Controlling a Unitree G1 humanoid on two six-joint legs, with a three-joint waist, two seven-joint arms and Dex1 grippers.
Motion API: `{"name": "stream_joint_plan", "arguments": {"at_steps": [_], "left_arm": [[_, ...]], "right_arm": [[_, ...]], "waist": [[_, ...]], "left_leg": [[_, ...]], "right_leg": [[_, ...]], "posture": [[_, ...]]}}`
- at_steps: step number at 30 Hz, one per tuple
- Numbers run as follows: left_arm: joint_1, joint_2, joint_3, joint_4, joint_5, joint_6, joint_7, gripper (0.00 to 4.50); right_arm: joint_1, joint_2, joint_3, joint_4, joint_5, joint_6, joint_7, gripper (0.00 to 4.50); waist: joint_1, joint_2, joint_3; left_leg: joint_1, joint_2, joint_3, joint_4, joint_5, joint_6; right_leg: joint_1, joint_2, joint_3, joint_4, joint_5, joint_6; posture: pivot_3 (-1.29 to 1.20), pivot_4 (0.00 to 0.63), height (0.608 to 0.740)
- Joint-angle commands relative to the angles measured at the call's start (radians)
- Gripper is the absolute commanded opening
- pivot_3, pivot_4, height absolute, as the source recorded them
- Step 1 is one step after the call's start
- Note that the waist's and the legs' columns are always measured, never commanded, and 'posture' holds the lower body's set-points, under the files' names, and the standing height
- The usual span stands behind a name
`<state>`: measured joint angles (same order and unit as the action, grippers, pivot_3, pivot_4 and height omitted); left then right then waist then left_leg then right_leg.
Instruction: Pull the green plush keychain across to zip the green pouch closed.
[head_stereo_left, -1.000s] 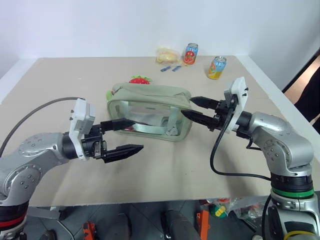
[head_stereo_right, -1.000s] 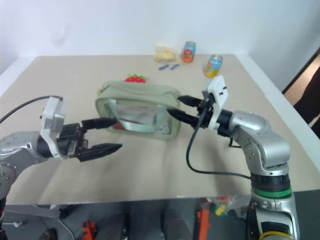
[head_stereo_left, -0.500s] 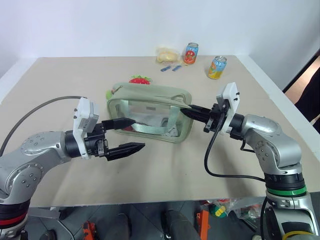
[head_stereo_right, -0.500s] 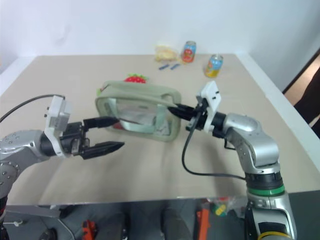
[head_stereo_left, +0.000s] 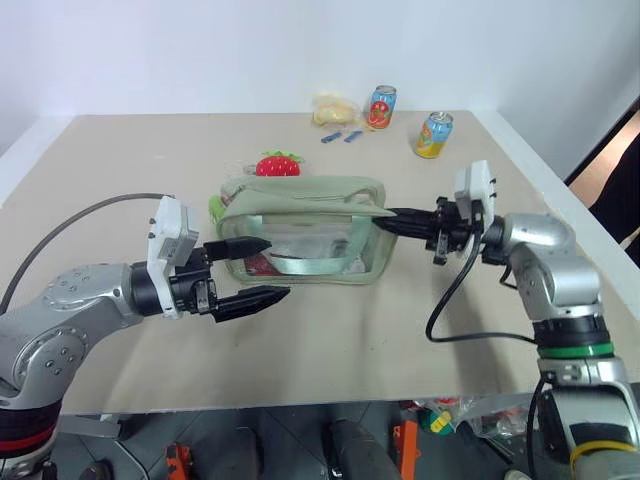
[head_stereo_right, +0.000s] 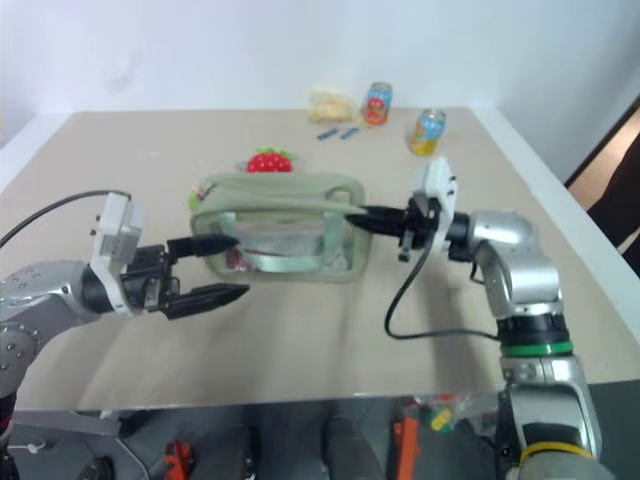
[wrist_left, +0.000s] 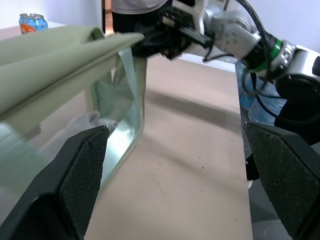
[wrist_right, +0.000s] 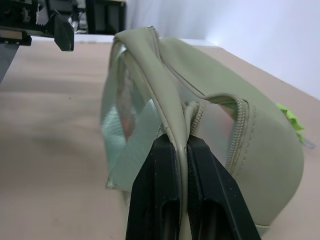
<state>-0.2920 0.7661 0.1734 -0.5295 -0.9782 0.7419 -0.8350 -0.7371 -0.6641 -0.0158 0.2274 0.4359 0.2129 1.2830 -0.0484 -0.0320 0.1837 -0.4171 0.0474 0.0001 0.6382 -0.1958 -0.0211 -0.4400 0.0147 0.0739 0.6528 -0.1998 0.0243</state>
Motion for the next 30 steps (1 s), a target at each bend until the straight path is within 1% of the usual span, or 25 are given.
{"name": "stream_joint_plan", "arguments": {"at_steps": [1,3,6,9,13,15,17,19,21,25,30], "left_arm": [[-0.007,-0.001,0.011,-0.016,0.003,-0.018,-0.001,4.5],[-0.005,-0.002,0.017,-0.018,0.003,-0.017,0.003,4.5],[-0.013,-0.021,0.069,-0.01,-0.063,0.008,0.062,4.5],[0.013,0.002,0.163,0.013,-0.13,0.045,0.121,4.5],[0.06,0.028,0.314,0.09,-0.161,0.068,0.21,4.5],[0.086,0.019,0.357,0.127,-0.169,0.074,0.253,4.5],[0.106,-0.005,0.352,0.168,-0.099,0.05,0.303,4.5],[0.121,-0.041,0.307,0.23,0.003,0.002,0.339,4.5],[0.106,-0.074,0.26,0.273,0.073,-0.028,0.362,4.5],[0.04,-0.132,0.208,0.358,0.116,-0.025,0.382,4.5],[-0.033,-0.175,0.161,0.471,0.151,-0.033,0.324,4.5]], "right_arm": [[-0.042,0.0,-0.003,0.028,-0.008,-0.049,0.04,0.03],[-0.039,-0.003,0.007,0.031,-0.014,-0.053,0.061,0.03],[-0.025,-0.006,0.013,0.019,-0.024,-0.054,0.064,0.03],[0.004,0.004,0.013,-0.033,-0.02,-0.042,0.041,0.03],[0.034,0.011,0.009,-0.085,-0.011,-0.018,0.008,0.03],[0.043,0.013,0.01,-0.1,-0.012,-0.013,-0.002,0.03],[0.047,0.015,0.01,-0.112,-0.009,-0.004,-0.01,0.03],[0.049,0.015,0.014,-0.119,-0.013,-0.004,-0.015,0.03],[0.048,0.016,0.017,-0.122,-0.016,-0.004,-0.017,0.03],[0.038,0.018,0.024,-0.123,-0.023,-0.005,-0.018,0.03],[0.033,0.016,0.024,-0.127,-0.029,-0.002,-0.023,0.03]], "waist": [[0.0,0.0,0.0],[0.0,0.0,0.0],[-0.002,0.0,0.0],[-0.002,0.0,0.0],[-0.006,0.0,0.0],[-0.009,0.0,0.0],[-0.009,0.0,0.0],[-0.009,0.0,0.0],[-0.009,0.0,0.0],[-0.009,-0.001,0.0],[-0.012,-0.002,0.0]], "left_leg": [[0.0,0.0,0.0,0.0,0.0,0.0],[0.0,0.0,0.0,-0.001,0.0,0.0],[0.0,0.0,0.0,-0.001,0.0,0.0],[0.0,0.001,0.0,-0.001,0.0,0.0],[0.003,0.001,0.0,-0.001,0.0,0.0],[0.005,0.002,0.0,-0.001,0.0,0.0],[0.008,0.001,0.0,-0.001,0.0,0.0],[0.01,0.001,0.0,-0.001,0.0,0.0],[0.012,0.001,0.0,-0.001,0.0,0.0],[0.012,0.001,0.0,-0.001,0.0,0.0],[0.012,0.001,0.0,-0.002,0.0,-0.001]], "right_leg": [[0.0,0.0,0.0,0.0,0.0,0.0],[0.0,0.0,0.0,0.0,0.001,0.002],[0.0,0.0,0.0,0.0,0.002,0.003],[0.0,0.001,0.0,0.0,0.002,0.003],[0.0,0.002,0.0,0.003,0.001,0.002],[0.0,0.002,0.0,0.006,0.0,0.0],[0.002,0.002,0.0,0.009,-0.003,-0.005],[0.003,0.002,0.0,0.01,-0.003,-0.006],[0.004,0.002,0.001,0.011,-0.004,-0.006],[0.003,0.003,0.001,0.011,-0.003,-0.006],[0.003,0.003,0.002,0.012,-0.003,-0.006]], "posture": [[0.0,0.15,0.74],[0.0,0.15,0.74],[0.0,0.15,0.74],[0.0,0.15,0.74],[0.0,0.15,0.74],[0.0,0.15,0.74],[0.0,0.15,0.74],[0.0,0.15,0.74],[0.0,0.15,0.74],[0.0,0.15,0.74],[0.0,0.15,0.74]]}}
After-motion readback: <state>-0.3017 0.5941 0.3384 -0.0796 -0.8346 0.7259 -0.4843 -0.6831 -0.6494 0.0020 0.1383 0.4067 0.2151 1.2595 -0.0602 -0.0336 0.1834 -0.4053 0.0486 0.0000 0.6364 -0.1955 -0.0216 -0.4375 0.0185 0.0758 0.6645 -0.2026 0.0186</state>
